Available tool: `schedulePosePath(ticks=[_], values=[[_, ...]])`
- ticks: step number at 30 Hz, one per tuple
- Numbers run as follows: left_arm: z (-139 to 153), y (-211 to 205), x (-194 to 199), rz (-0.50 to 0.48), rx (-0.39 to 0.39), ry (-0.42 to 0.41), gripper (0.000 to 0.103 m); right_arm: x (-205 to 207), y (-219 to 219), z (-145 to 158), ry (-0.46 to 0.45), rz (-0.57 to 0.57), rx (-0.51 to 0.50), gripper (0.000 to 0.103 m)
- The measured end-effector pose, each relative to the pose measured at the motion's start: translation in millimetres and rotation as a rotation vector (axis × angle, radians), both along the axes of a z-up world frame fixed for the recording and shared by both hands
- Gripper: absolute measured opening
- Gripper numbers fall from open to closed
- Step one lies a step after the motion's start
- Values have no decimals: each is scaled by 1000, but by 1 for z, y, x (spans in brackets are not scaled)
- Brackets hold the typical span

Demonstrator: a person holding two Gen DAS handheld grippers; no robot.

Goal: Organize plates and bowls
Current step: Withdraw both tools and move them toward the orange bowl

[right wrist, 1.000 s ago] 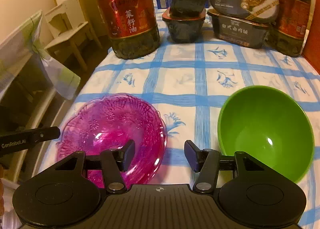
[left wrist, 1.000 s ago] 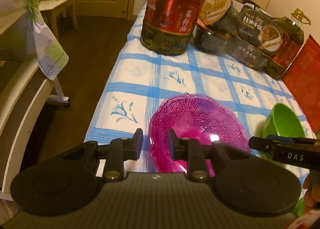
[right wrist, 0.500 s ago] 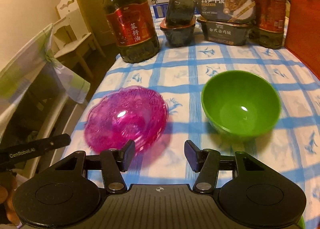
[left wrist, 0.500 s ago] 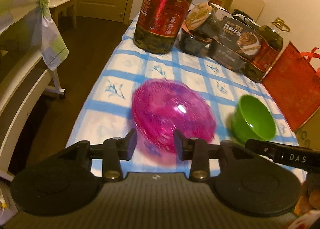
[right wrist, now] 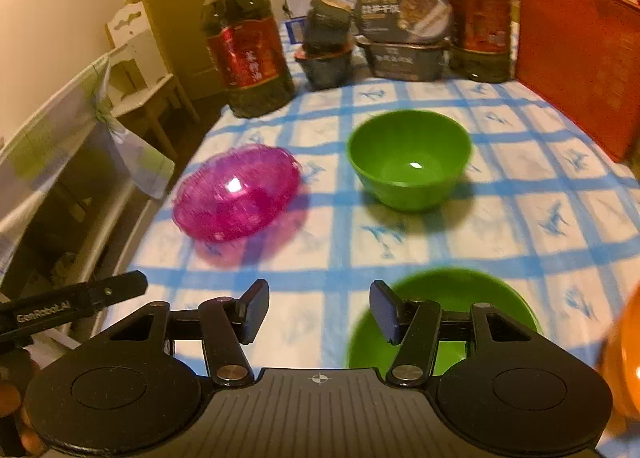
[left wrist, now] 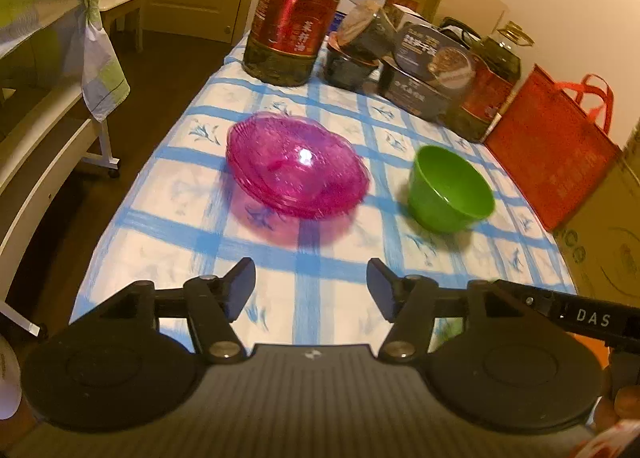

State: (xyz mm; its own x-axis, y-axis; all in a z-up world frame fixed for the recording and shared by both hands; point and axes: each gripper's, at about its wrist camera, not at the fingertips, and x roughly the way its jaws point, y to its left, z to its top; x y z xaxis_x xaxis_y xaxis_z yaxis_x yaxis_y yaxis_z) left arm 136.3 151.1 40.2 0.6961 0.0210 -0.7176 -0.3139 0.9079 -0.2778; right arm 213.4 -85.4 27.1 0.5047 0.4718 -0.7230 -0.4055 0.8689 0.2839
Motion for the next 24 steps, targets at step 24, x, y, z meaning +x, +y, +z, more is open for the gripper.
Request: schedulePosePath(ticks=[24], values=[[-1,-66,-45,-79,10,23,66,-65,-89,5,-3,-94,-7,59]])
